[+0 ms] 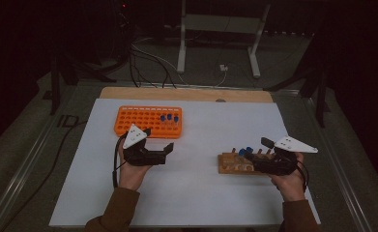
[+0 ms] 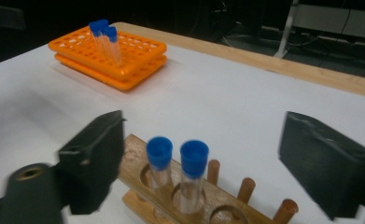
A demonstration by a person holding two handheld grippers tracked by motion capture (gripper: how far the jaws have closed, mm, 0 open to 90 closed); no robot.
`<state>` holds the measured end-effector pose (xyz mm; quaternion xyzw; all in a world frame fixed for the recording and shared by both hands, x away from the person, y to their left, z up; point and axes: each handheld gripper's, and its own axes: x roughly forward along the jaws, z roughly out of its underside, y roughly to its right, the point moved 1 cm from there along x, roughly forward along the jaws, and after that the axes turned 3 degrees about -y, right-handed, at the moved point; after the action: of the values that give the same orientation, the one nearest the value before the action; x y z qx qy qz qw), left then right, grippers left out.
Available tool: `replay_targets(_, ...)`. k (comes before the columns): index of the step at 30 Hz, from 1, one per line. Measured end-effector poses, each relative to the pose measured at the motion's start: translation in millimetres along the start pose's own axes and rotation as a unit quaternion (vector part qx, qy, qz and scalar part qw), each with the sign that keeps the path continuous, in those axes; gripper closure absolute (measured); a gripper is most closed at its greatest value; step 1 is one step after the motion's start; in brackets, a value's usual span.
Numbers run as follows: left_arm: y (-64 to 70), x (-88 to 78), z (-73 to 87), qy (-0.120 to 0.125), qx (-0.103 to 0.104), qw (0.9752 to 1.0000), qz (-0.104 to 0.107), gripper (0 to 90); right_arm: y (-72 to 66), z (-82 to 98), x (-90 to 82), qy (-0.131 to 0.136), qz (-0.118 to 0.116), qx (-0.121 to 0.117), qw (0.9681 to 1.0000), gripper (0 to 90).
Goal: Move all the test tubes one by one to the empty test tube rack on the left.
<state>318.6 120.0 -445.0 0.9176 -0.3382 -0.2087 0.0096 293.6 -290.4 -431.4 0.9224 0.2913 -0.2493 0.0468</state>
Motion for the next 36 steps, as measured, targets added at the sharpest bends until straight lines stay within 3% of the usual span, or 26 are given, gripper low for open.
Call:
replay_targets(7,3.5,-4.2,-1.6,0.007,0.002,1.0,0.002,0.4,3.5,8.9,2.4,-0.018,-0.008,-0.015,0.9997,42.2)
replay_targets(14,6.5,-5.1,-2.2,0.01,0.002,0.9999,0.005,0.4,3.6,15.3,8.5,-0.039,-0.017,-0.031,0.9986,59.9)
replay_targets(23,8.9,-7.4,-3.9,0.016,0.003,0.9998,0.007,0.4,2.0,20.1,18.2,-0.055,-0.023,-0.034,0.9977,69.8)
replay_targets(36,10.8,-8.8,-5.1,0.019,0.005,0.9998,0.01,0.4,-0.4,21.7,22.1,-0.063,-0.023,-0.039,0.997,74.6)
